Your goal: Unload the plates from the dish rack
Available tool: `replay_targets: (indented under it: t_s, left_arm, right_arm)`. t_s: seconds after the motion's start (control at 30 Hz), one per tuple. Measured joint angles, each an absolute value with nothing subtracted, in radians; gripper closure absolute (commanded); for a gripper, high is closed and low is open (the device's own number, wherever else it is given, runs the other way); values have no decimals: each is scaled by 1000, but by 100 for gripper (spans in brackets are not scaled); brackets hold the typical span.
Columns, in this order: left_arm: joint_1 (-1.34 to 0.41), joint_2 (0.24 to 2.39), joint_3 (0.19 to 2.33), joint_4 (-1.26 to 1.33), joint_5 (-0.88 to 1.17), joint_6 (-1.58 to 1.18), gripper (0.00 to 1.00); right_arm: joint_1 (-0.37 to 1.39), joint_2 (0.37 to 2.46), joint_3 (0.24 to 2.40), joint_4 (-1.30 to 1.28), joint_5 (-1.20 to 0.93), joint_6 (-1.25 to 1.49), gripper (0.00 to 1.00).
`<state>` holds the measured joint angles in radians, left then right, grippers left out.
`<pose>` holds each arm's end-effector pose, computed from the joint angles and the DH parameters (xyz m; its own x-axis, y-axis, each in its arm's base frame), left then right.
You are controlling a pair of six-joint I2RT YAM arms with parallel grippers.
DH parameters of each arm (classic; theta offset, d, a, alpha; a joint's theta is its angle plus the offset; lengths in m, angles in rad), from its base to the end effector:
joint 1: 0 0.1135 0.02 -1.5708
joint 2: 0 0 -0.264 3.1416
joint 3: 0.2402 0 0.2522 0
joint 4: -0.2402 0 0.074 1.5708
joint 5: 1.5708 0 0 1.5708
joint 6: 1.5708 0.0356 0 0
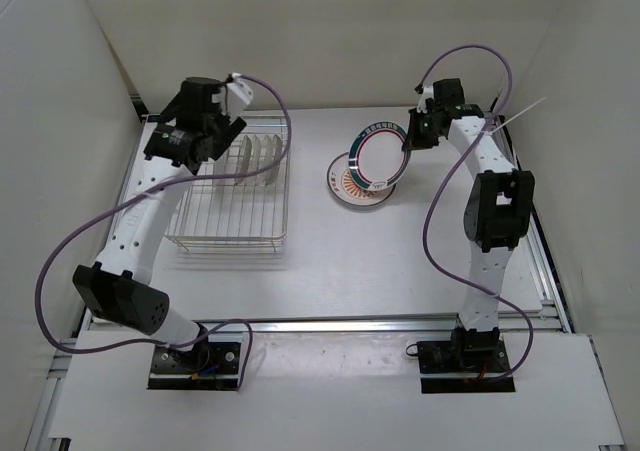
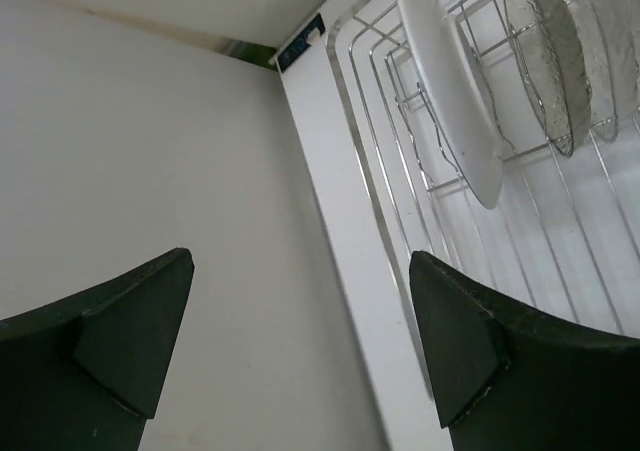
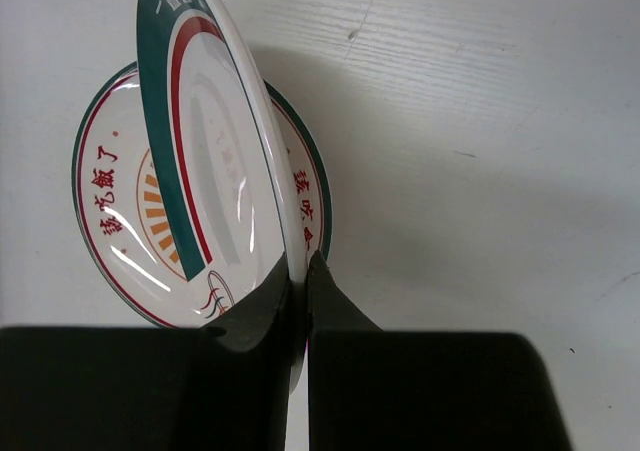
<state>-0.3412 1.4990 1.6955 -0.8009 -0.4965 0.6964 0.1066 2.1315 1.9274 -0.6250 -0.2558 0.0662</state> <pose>0.3037 -0.0898 0.4236 -0.4590 0.7615 -0.4576 0.2859 0.6143 0.7355 0.4820 0.0606 0.2662 -0.7496 -0.0158 -0.6617 -0.2238 0.9469 0.2308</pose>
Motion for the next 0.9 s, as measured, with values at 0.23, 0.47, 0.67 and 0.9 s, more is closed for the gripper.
replay_targets:
  t_s: [0.23,0.47,0.67,0.9]
  left_arm:
    - [-94,1504,1726,-845,-174,467,0]
    - [51,1575,1747,-872,122,272,0]
    - [71,1582,1657,-807,237,167,0]
    - [90,1578,1617,-756,280,121,0]
  right_arm:
    - [118,2141,1928,-623,-265,56,96]
    - [118,2155,1928,-627,-291,43,83]
    - [118,2159,1899,-628,-322,30,71]
    - [120,2159,1879,-632,-352,14,55]
